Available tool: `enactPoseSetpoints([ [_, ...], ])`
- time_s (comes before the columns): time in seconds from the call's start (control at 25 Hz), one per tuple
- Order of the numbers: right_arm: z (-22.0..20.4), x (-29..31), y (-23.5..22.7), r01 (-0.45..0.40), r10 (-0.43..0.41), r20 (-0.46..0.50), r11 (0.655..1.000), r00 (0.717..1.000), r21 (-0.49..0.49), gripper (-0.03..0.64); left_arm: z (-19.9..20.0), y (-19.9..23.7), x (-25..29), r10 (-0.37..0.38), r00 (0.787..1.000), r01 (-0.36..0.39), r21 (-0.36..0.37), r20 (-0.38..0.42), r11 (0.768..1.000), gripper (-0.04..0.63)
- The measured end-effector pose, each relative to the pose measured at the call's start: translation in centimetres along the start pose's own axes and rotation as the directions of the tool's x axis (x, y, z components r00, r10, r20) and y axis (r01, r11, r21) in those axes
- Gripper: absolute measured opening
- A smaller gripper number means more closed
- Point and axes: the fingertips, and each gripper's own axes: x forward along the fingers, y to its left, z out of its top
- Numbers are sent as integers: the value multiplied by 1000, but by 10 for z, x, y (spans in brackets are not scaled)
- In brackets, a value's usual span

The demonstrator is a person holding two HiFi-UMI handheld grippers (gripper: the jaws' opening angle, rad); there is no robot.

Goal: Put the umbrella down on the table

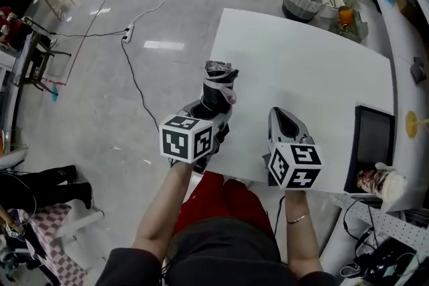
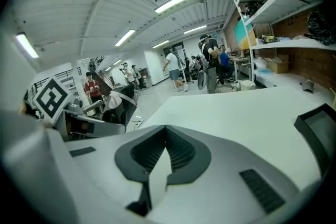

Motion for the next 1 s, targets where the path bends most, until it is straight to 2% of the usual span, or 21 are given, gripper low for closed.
enactPoseSetpoints([
  [0.32, -6, 17, -1, 4, -5, -40, 1000, 999, -20, 18, -5, 16, 36, -22, 998, 20, -30, -55, 999, 202],
  [0.6, -16, 26, -13, 34, -33, -70, 999, 997, 9, 18, 0, 16, 66, -50, 996, 47, -31, -79, 998, 202],
  [1.0, -25, 32, -24, 69, -69, -108, 998, 992, -1, 18, -9, 24, 97, -20, 985, 16, -20, -171, 1000, 207],
])
